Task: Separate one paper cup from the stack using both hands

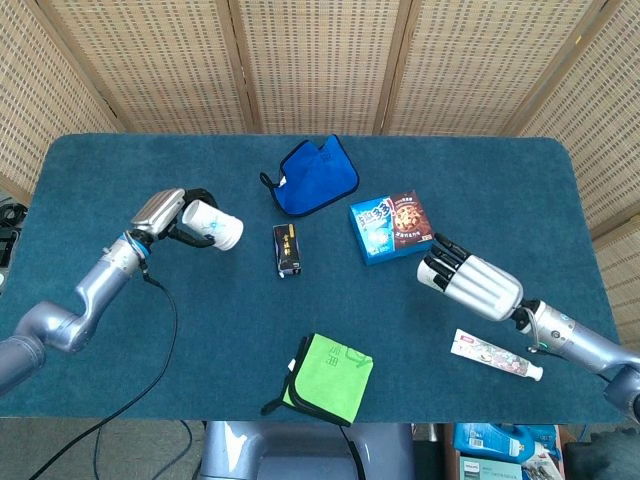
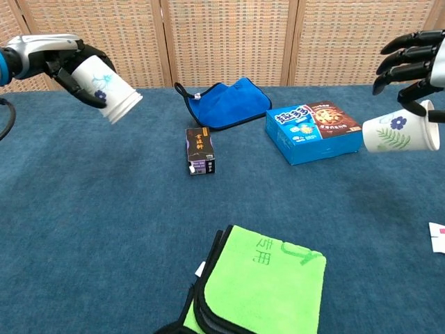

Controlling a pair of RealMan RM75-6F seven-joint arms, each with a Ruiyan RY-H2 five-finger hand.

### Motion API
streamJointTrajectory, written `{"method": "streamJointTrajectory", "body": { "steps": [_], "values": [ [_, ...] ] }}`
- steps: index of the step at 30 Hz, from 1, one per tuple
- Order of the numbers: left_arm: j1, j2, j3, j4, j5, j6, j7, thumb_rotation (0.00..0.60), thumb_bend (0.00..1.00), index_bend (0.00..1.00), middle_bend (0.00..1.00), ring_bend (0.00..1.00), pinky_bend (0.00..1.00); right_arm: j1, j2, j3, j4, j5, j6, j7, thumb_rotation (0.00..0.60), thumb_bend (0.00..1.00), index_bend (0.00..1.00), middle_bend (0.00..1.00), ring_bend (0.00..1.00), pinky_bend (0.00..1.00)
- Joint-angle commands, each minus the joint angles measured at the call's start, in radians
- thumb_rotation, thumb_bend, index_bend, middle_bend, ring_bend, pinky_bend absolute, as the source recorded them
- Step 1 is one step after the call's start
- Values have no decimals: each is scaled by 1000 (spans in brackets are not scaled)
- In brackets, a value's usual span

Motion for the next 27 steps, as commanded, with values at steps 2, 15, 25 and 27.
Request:
{"method": "streamJointTrajectory", "body": {
  "steps": [2, 15, 25, 27],
  "values": [
    [42, 23, 49, -18, -30, 8, 182, 600, 119, 518, 477, 507, 490, 43, 49, -34, -63, -59, -80, -114, 600, 564, 657, 378, 244, 194],
    [71, -28, 69, -31, -137, -31, 355, 600, 118, 24, 4, 18, 152, 32, 82, 27, -222, 0, -142, -305, 600, 2, 120, 152, 191, 99],
    [120, 59, 52, -144, -148, 65, 361, 600, 117, 0, 0, 0, 59, -53, 113, 106, -310, 113, -8, -227, 600, 0, 99, 133, 169, 67],
    [135, 79, 52, -172, -152, 85, 367, 600, 117, 0, 0, 0, 53, -83, 116, 114, -330, 144, 17, -204, 600, 0, 99, 124, 150, 44]
  ]
}}
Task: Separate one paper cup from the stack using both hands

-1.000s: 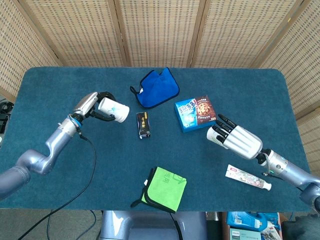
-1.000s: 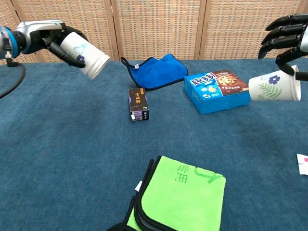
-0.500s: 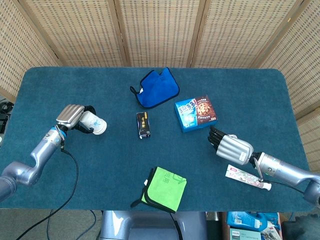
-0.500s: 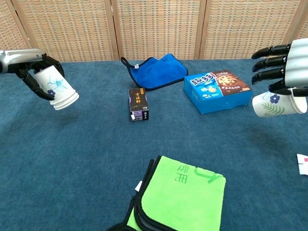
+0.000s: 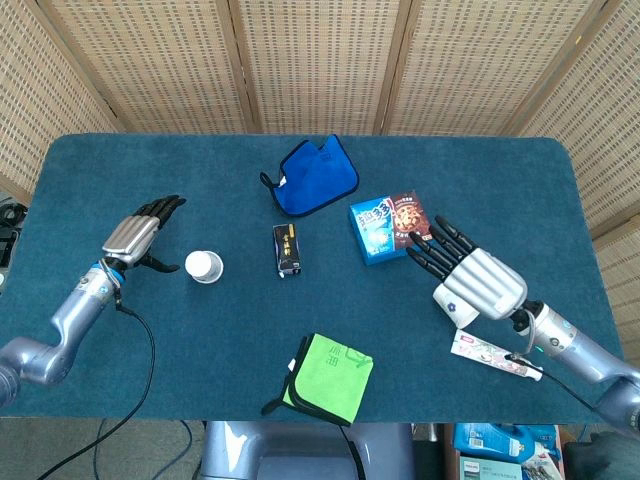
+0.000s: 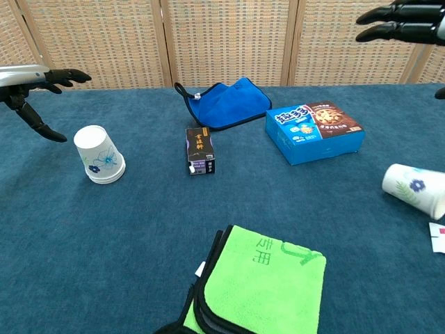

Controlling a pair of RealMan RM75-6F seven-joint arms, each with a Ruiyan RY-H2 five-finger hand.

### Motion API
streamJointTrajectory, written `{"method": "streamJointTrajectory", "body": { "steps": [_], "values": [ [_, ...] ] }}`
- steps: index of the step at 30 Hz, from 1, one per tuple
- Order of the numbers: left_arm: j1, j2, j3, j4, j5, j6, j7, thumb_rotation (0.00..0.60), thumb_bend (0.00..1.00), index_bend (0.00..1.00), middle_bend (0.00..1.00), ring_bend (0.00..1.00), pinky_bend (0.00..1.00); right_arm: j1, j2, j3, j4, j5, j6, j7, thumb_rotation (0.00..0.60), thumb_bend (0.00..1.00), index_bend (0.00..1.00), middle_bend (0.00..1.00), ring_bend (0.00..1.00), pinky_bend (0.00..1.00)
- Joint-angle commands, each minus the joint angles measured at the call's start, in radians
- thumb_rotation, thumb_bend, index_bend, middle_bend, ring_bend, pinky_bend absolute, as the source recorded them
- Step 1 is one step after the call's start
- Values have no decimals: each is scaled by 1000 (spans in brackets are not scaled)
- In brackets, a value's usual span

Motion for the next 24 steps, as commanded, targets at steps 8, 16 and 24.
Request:
{"method": "streamJointTrajectory", "body": {
  "steps": [8, 16, 24],
  "values": [
    [120, 107, 13, -148, -27, 156, 66, 600, 116, 0, 0, 0, 0, -215, 5, 26, -147, 206, 123, 141, 600, 0, 36, 11, 1, 0],
    [346, 130, 67, -289, -3, 529, 268, 600, 114, 0, 0, 0, 0, -420, 3, -7, -301, 387, 154, 191, 600, 0, 0, 0, 0, 0],
    [499, 150, 131, -433, 14, 694, 379, 600, 113, 0, 0, 0, 0, -510, -12, -14, -368, 398, 193, 169, 600, 0, 0, 0, 0, 0]
  ]
}}
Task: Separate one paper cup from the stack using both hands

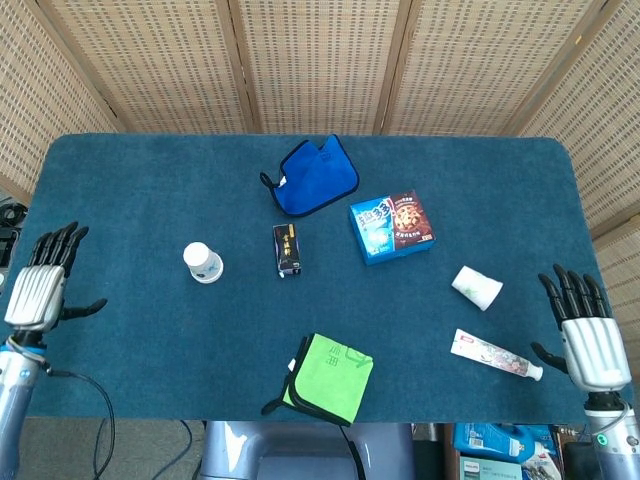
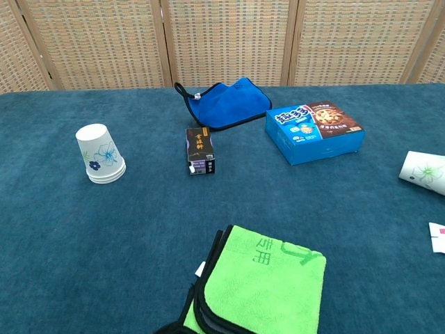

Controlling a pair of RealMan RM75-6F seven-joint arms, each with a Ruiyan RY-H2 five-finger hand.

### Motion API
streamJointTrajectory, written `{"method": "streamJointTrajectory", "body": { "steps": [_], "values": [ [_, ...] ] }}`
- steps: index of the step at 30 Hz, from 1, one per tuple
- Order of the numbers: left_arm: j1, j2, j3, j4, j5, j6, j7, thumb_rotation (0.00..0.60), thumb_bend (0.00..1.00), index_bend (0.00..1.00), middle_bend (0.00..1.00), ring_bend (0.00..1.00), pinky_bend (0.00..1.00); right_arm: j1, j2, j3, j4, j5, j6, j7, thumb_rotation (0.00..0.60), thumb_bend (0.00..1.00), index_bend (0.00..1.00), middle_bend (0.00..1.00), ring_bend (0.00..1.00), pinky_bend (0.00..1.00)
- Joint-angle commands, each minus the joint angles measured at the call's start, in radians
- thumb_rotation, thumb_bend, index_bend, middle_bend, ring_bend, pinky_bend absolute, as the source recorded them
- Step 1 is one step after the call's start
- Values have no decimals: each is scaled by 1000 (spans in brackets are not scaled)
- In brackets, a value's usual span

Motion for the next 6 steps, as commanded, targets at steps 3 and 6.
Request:
{"method": "streamJointTrajectory", "body": {
  "steps": [3, 6],
  "values": [
    [74, 33, 48, -87, 18, 55, 82, 600, 114, 0, 0, 0, 0, -38, -20, -2, 6, -21, 25, 3, 600, 0, 0, 0, 0, 0],
    [82, 43, 43, -95, 28, 60, 85, 600, 114, 0, 0, 0, 0, -45, -19, 4, 13, -39, 29, -2, 600, 0, 0, 0, 0, 0]
  ]
}}
